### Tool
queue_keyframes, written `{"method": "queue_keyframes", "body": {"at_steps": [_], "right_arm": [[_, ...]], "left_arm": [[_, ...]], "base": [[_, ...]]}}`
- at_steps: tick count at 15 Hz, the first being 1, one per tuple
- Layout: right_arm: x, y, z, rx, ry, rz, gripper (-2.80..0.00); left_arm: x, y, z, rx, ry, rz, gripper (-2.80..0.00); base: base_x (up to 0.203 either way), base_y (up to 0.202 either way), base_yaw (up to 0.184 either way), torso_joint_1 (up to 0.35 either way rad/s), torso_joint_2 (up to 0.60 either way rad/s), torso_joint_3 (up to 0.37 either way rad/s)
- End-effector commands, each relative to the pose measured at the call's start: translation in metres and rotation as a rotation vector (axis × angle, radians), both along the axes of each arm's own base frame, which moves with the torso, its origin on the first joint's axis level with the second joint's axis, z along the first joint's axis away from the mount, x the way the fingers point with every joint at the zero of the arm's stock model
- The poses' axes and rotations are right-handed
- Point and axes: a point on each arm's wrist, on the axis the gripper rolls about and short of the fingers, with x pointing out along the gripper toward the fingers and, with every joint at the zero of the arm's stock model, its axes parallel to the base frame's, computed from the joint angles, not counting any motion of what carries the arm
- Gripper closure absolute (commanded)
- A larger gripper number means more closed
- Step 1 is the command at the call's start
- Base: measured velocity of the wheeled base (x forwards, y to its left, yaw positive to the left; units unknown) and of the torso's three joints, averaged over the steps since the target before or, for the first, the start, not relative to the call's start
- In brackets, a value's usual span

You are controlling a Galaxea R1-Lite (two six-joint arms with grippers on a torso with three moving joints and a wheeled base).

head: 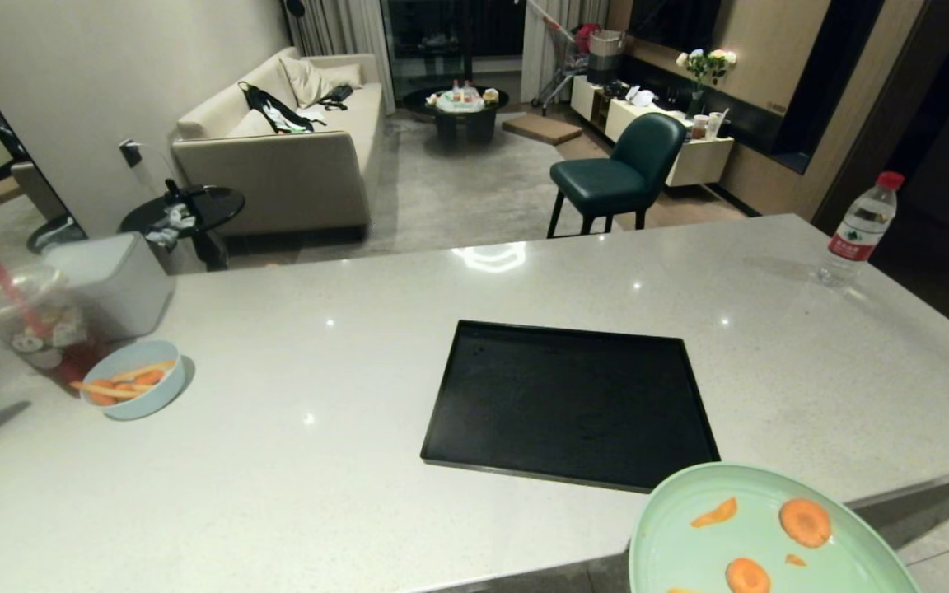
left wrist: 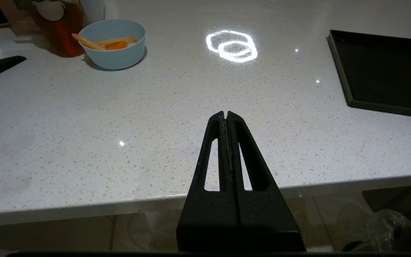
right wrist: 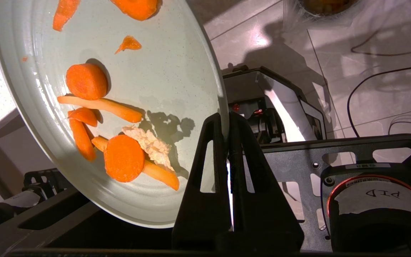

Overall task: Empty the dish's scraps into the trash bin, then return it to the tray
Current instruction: Move the plate over the trash can

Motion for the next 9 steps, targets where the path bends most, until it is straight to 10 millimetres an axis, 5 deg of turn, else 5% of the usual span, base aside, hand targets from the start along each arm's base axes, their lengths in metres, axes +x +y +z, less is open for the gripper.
{"method": "queue_keyframes", "body": {"at_steps": [1, 9], "right_arm": [[-0.0004, -0.0002, -0.0018, -0.002, 0.011, -0.004, 0.0], [-0.0007, -0.0004, -0.002, -0.003, 0.011, -0.004, 0.0]], "left_arm": [[0.0001, 0.0, 0.0001, -0.001, 0.0, 0.0, 0.0], [0.0001, 0.0, 0.0001, -0.001, 0.0, -0.001, 0.0]], "base": [[0.0, 0.0, 0.0, 0.0, 0.0, 0.0], [0.0, 0.0, 0.0, 0.0, 0.0, 0.0]]}}
